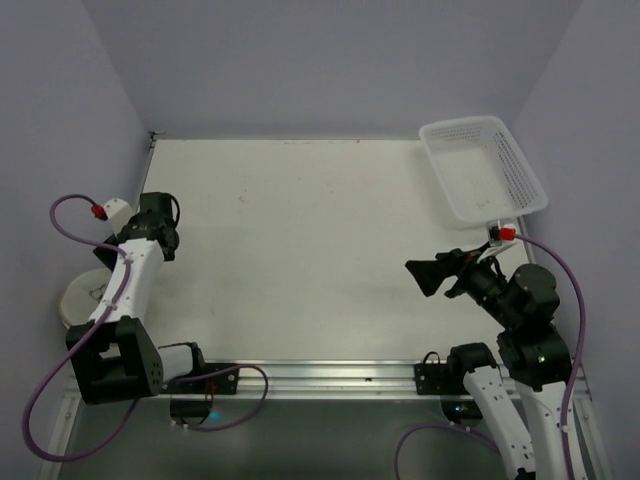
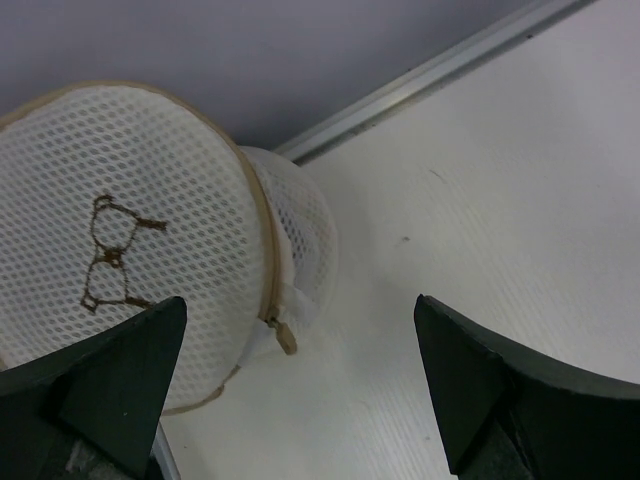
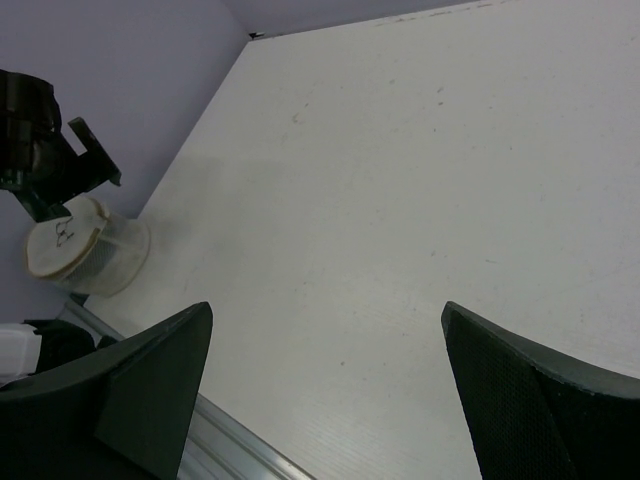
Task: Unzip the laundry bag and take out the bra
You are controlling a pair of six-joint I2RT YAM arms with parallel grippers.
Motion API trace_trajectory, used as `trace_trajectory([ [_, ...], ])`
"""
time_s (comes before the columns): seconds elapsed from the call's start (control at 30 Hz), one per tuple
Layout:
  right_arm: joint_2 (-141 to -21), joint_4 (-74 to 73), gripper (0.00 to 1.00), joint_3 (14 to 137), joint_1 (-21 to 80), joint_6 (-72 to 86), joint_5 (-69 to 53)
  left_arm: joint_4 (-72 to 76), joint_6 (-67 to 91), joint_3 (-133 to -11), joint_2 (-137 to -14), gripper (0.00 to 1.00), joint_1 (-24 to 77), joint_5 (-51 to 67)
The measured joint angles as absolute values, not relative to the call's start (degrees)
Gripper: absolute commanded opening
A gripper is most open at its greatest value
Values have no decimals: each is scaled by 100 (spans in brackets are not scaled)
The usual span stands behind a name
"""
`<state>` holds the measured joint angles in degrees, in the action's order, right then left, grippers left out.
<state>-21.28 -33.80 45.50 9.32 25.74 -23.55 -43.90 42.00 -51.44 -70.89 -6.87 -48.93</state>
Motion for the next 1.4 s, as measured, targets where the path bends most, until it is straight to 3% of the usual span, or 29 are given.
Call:
trace_trajectory([
  [0.47,-2130,-3365,99,4434,1046,2576,-2403,-4156,3787,-4821,-7011,99,-1275,-5151],
  [0.67,-2128,-3358,99,4346,1050,2576,-2521,-4060,3787,-4821,-7435,93,-1492,-5113],
  [0.77,-2102,-3365,99,4333,1050,2574,-2521,-3992,3791,-4821,-7749,81,-1577,-5017],
  [0.87,-2056,-3367,99,4333,1050,2569,-2521,-3981,3833,-4821,-8040,56,-1621,-4943],
  [0.9,-2047,-3376,99,4335,1050,2565,-2519,-3986,3830,-4821,-8099,38,-1625,-4917],
  [1.03,-2045,-3430,99,4335,1050,2526,-2506,-3975,3844,-4821,-8130,4,-1634,-4764],
  [1.07,-2045,-3444,99,4335,1050,2515,-2504,-3970,3806,-4821,-8112,0,-1636,-4733],
  [1.4,-2062,-3533,99,4335,1050,2436,-2473,-3841,3616,-4810,-7638,0,-991,-4370],
])
